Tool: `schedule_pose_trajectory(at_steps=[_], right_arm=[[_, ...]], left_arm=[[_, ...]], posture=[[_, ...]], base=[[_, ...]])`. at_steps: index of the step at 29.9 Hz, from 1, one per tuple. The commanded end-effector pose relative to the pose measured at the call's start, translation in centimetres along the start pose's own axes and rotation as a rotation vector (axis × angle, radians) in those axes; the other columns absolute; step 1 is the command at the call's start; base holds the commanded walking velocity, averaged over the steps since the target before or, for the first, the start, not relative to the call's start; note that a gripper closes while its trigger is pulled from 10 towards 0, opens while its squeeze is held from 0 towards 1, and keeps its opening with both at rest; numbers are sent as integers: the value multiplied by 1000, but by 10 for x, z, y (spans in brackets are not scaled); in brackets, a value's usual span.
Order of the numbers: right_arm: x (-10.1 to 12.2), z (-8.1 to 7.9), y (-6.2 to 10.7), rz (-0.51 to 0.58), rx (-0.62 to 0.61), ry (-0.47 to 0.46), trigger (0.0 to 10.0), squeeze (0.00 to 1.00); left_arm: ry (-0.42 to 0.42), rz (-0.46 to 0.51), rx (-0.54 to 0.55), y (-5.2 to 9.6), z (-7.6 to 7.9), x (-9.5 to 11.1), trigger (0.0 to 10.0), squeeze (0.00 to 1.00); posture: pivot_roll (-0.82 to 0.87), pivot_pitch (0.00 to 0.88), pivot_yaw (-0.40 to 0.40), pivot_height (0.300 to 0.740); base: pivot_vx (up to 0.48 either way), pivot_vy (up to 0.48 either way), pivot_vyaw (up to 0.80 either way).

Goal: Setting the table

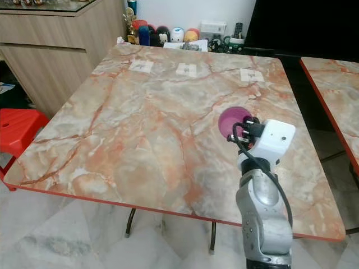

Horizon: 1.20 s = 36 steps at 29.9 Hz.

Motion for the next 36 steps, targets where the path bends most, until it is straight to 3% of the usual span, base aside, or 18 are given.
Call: schedule_pose_trajectory(at_steps=[1,9,31,36], right_arm=[[-5,2,1,-8,-6,2,10000,0],[-4,2,-1,5,-6,-3,10000,0],[-5,-6,-1,21,25,31,10000,0],[-6,-7,-2,22,18,23,10000,0]], left_arm=[[-16,-26,-22,2,7,-10,10000,0],[-26,-22,-27,1,11,-8,10000,0],[-34,-36,-23,1,13,-9,10000,0],[-32,-41,-18,2,9,-12,10000,0]], posture=[[-21,118,-48,740],[-26,106,-47,740],[-28,129,-49,740],[-30,139,-47,740]], base=[[0,-270,0],[0,-341,-644],[0,-379,0],[0,-392,428]])
Point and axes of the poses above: a point about 5 cm out from each wrist's last joint towards the gripper, its own y axis pointing back from the gripper into the wrist, its own x axis along the axis of the wrist's last joint, z = x × y, the point moved 5 cm from there along -y, pointing out of the wrist towards the gripper, and after that the axes turned 1 degree about y, right-handed, at the moved point
